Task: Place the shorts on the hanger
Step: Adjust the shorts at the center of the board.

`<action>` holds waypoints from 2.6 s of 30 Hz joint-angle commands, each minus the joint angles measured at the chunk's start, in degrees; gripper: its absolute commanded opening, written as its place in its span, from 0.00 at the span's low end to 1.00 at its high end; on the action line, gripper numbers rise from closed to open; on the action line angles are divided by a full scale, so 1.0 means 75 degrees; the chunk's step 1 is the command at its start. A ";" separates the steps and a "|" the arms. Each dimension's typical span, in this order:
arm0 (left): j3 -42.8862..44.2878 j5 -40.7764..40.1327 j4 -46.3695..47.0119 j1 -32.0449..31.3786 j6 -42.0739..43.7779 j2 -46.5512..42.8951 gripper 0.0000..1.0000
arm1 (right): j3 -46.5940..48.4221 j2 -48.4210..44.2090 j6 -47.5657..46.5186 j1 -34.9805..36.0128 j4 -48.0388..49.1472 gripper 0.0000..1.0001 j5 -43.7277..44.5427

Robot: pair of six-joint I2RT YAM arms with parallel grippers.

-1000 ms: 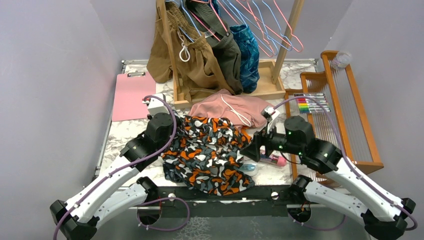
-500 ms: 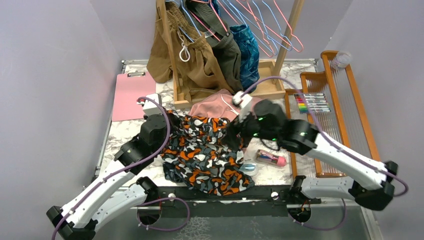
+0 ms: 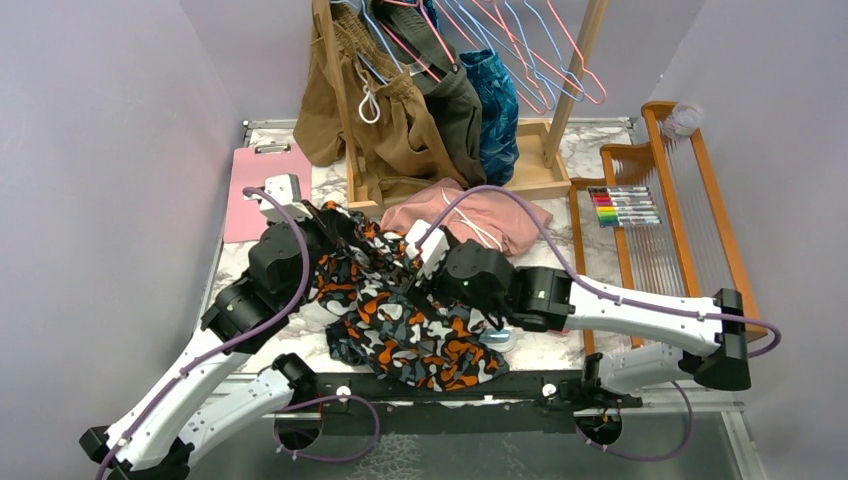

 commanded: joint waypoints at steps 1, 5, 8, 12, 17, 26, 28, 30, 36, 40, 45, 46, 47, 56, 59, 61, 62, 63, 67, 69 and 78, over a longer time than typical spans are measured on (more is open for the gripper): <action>0.0434 0.0223 -0.0063 0.0043 0.0149 -0.0072 0.00 | -0.0398 0.0342 -0.0699 0.0150 0.0955 0.86 0.1061; 0.0596 0.0265 -0.0078 0.0043 0.0203 -0.0072 0.00 | -0.0590 0.0551 -0.0716 0.0158 0.1124 0.86 0.2157; 0.0644 0.0266 -0.0110 0.0043 0.0236 -0.0104 0.00 | -0.0736 0.0588 -0.0809 0.0160 0.1421 0.86 0.3012; 0.0626 0.0317 -0.0123 0.0043 0.0215 -0.0120 0.00 | -0.0759 0.0697 -0.0966 0.0167 0.1674 0.84 0.3801; 0.0609 0.0457 -0.0122 0.0043 0.0151 -0.0157 0.00 | -0.0651 0.0943 -0.1203 0.0165 0.1867 0.76 0.4462; 0.0563 0.0581 -0.0203 0.0043 0.0110 -0.0303 0.00 | -0.0332 0.0808 -0.1325 0.0158 0.1749 0.36 0.4429; 0.0544 0.0592 -0.0236 0.0043 0.0102 -0.0339 0.00 | -0.0182 0.0603 -0.1271 0.0157 0.1533 0.28 0.4129; 0.0500 0.0623 -0.0259 0.0043 0.0108 -0.0365 0.00 | -0.0019 0.0385 -0.1233 0.0157 0.1288 0.12 0.3783; 0.0276 0.1267 -0.0255 0.0043 0.0380 -0.0396 0.00 | 0.0242 -0.0641 -0.1335 0.0151 0.0501 0.01 0.1943; 0.0083 0.2178 -0.0247 0.0042 0.0816 -0.0507 0.39 | 0.0268 -0.1258 -0.1401 0.0153 -0.0349 0.01 0.1148; 0.0046 0.3351 -0.0222 0.0038 0.1490 -0.0764 0.83 | 0.0331 -0.1775 -0.1201 0.0149 -0.1402 0.01 0.0454; 0.0089 0.3593 -0.0226 0.0042 0.1675 -0.0800 0.87 | 0.0365 -0.1850 -0.1153 0.0151 -0.1551 0.01 0.0341; 0.0137 0.3866 -0.0228 0.0043 0.1853 -0.0845 0.90 | 0.0391 -0.1890 -0.1116 0.0150 -0.1675 0.01 0.0266; 0.0838 0.6870 -0.0194 0.0043 0.3666 -0.0988 0.94 | 0.0446 -0.1920 -0.1062 0.0158 -0.2110 0.01 0.0142; 0.0894 0.7933 -0.0232 0.0043 0.4062 -0.0931 0.95 | 0.0451 -0.1898 -0.1106 0.0158 -0.2114 0.01 0.0105; 0.0915 0.8380 -0.0302 0.0043 0.4227 -0.0789 0.95 | 0.0467 -0.1876 -0.1155 0.0158 -0.2124 0.01 0.0091; 0.0913 0.8563 -0.0352 0.0043 0.4283 -0.0683 0.95 | 0.0477 -0.1871 -0.1167 0.0150 -0.2119 0.01 0.0119; 0.0886 0.8758 -0.0383 0.0043 0.4296 -0.0566 0.95 | 0.0474 -0.1853 -0.1179 0.0151 -0.2113 0.01 0.0180; 0.0666 0.9541 -0.0412 0.0043 0.4212 -0.0004 0.95 | 0.0524 -0.1725 -0.1100 0.0144 -0.2097 0.01 0.0338; 0.0480 0.9613 -0.0396 0.0043 0.4216 0.0168 0.95 | 0.0483 -0.1672 -0.1009 0.0139 -0.2009 0.01 0.0532; -0.0376 0.8318 -0.0263 -0.0154 0.4503 0.0034 0.96 | 0.0365 -0.1577 -0.0783 -0.0183 -0.1750 0.01 0.0667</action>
